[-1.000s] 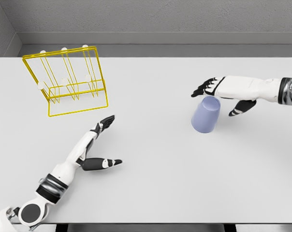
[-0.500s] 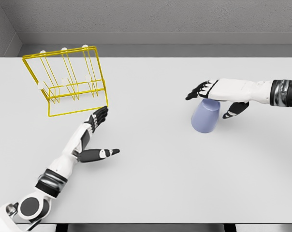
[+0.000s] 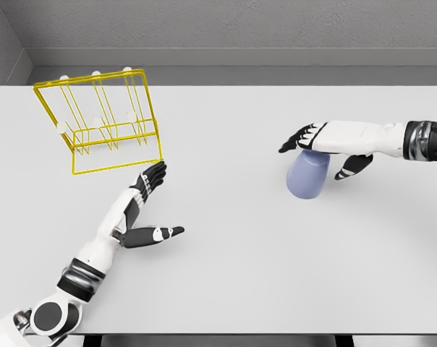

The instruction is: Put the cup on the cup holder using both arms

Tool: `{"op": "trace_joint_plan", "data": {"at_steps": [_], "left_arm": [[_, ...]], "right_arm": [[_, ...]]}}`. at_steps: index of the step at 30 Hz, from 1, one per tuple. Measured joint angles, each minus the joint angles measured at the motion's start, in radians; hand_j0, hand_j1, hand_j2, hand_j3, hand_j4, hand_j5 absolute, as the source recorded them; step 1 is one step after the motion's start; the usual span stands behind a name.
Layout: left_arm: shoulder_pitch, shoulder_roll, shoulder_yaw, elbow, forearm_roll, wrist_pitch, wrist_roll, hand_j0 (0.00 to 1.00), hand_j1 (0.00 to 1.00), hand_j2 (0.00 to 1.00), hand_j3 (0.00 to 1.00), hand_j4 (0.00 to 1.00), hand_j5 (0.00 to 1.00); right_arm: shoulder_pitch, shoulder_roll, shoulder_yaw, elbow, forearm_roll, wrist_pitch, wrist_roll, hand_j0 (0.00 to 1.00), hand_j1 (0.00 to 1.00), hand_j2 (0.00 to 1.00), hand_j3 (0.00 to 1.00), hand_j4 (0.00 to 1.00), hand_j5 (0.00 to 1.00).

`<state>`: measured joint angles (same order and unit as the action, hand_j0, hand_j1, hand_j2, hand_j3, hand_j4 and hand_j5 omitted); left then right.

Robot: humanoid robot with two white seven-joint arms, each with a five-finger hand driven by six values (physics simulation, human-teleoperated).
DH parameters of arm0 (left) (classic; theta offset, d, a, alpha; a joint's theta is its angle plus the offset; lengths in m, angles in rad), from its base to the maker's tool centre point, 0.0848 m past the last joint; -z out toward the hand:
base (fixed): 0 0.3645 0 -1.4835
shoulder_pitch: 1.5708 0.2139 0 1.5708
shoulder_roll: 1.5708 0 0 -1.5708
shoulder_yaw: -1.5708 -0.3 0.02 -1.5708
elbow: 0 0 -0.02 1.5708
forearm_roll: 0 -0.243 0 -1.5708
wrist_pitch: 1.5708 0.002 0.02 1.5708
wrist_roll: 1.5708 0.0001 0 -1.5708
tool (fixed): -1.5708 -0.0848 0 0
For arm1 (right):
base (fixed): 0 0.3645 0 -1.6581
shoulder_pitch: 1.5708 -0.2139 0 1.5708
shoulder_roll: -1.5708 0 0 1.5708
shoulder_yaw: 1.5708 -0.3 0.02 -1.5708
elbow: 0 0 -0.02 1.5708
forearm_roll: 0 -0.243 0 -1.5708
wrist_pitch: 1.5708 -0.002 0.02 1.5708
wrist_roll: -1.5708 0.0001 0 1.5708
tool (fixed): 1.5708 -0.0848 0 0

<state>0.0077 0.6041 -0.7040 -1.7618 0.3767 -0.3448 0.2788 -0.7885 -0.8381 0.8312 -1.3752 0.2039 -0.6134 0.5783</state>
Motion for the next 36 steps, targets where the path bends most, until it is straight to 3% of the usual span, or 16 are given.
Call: {"op": "trace_joint_plan", "data": {"at_steps": [3, 23, 36], "left_arm": [[0.000, -0.013, 0.002, 0.000, 0.000, -0.002, 0.003, 1.00, 1.00, 1.00, 1.00, 1.00, 1.00], [0.017, -0.058, 0.029, 0.000, 0.000, 0.047, 0.010, 1.00, 1.00, 1.00, 1.00, 1.00, 1.00], [0.017, -0.059, 0.041, 0.000, -0.001, 0.047, 0.010, 1.00, 1.00, 1.00, 1.00, 1.00, 1.00]], "right_arm": [[0.000, 0.001, 0.000, 0.001, 0.001, 0.000, 0.008, 0.89, 0.89, 0.89, 0.89, 0.89, 0.89], [0.000, 0.017, -0.002, 0.007, -0.001, 0.001, 0.027, 0.66, 0.66, 0.66, 0.66, 0.66, 0.66], [-0.009, 0.016, -0.002, -0.004, 0.002, 0.000, 0.032, 0.65, 0.65, 0.65, 0.65, 0.65, 0.65]]}}
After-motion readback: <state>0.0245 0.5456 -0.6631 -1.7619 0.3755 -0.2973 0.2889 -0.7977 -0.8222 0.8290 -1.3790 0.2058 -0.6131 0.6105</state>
